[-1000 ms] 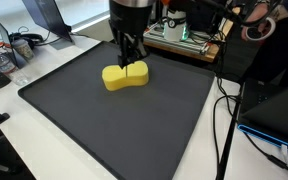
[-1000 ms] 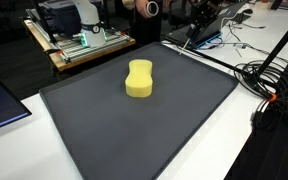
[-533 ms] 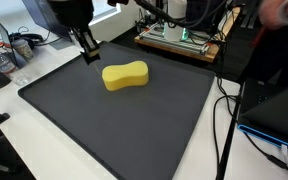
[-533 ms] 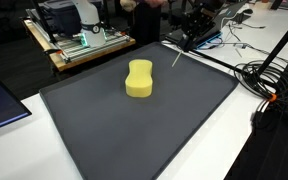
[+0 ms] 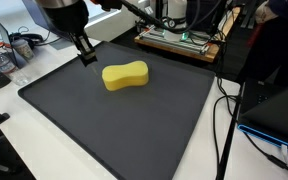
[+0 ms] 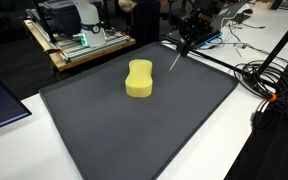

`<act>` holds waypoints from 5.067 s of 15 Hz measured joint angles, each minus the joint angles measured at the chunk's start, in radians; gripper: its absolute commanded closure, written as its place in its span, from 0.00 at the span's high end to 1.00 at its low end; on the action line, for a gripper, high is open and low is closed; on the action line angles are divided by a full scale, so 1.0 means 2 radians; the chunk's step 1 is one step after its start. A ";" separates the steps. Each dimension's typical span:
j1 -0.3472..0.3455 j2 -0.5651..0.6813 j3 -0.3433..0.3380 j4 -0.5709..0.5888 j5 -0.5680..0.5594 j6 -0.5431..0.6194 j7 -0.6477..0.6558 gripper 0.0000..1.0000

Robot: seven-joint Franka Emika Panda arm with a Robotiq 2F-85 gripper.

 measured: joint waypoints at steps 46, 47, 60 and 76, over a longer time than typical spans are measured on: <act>-0.291 -0.186 -0.030 -0.500 0.461 0.334 -0.357 0.03; -0.291 -0.201 -0.032 -0.527 0.477 0.352 -0.370 0.03; -0.246 -0.414 -0.082 -0.785 0.505 0.472 -0.422 0.03; -0.189 -0.504 -0.073 -0.818 0.320 0.474 -0.281 0.03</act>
